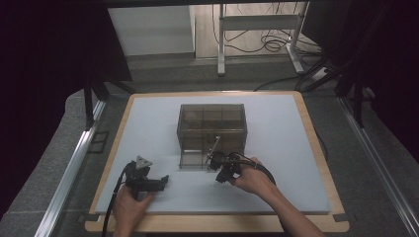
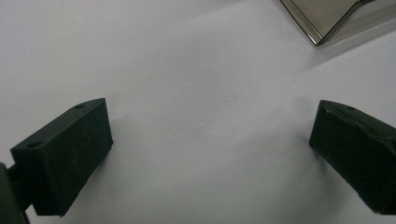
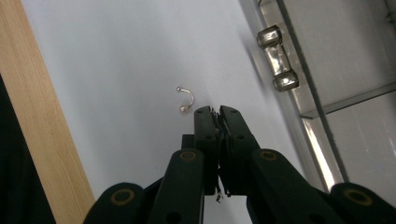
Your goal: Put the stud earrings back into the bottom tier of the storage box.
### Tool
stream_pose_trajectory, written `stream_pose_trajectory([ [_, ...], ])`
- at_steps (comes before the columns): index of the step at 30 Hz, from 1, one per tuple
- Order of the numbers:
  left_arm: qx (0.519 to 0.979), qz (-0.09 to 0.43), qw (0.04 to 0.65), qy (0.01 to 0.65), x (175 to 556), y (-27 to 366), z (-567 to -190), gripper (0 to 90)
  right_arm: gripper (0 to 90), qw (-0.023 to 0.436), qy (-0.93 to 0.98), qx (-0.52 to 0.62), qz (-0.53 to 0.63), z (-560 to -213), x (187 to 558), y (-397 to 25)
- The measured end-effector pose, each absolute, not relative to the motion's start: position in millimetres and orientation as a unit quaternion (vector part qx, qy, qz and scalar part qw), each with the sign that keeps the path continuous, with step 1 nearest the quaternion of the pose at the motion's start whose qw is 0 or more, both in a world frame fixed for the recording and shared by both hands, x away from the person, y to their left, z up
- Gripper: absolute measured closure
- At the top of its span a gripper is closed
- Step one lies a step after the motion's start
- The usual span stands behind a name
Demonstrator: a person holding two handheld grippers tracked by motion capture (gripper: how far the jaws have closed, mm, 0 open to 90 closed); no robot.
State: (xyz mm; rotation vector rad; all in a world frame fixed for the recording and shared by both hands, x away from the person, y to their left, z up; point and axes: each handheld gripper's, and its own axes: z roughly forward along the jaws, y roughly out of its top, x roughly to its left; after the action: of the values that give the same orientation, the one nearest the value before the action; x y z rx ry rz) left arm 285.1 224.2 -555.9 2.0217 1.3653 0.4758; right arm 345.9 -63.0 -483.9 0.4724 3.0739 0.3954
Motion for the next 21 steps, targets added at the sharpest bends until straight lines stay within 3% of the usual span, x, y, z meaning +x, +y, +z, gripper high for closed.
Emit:
stream_pose_trajectory([
  [21,0.77,0.181,0.322,0.52,285,224,-556,0.0,84.6,0.011,0.96,0.188,0.209,-464,363,-71],
])
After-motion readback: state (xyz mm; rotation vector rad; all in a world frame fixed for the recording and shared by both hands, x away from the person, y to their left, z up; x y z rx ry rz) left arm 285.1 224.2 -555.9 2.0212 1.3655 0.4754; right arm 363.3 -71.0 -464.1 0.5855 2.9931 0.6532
